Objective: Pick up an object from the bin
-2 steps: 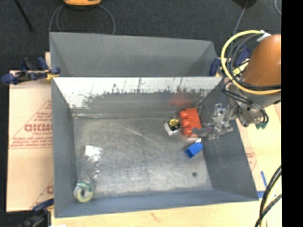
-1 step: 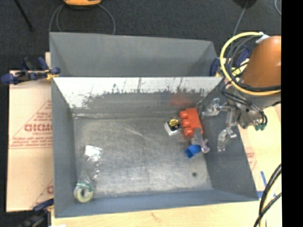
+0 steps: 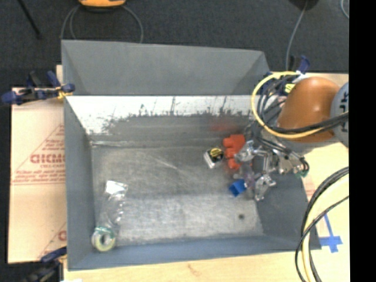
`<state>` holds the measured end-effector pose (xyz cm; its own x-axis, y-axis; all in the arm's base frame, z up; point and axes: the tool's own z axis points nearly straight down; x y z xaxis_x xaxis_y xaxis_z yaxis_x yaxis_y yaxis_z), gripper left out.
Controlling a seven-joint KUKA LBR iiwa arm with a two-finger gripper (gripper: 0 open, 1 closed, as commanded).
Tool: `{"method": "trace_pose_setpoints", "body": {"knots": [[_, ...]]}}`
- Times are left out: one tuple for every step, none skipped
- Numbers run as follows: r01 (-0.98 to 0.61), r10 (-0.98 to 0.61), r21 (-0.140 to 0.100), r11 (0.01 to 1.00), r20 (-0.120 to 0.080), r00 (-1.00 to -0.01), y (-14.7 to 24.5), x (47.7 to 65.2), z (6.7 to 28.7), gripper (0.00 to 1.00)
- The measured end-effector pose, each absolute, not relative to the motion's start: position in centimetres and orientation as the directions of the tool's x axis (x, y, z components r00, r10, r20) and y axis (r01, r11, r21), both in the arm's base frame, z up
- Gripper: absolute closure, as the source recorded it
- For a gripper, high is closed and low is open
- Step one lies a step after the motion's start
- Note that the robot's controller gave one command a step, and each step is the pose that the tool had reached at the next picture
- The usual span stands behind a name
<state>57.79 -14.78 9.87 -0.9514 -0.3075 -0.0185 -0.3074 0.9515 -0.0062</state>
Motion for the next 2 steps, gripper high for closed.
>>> {"method": "trace_pose_setpoints", "body": {"knots": [[-0.305,-0.305,-0.003,0.952,-0.009,-0.952,-14.9,57.5,9.3,1.0],[-0.306,-0.306,-0.008,0.952,-0.012,-0.952,-13.9,59.1,24.9,1.0]]}}
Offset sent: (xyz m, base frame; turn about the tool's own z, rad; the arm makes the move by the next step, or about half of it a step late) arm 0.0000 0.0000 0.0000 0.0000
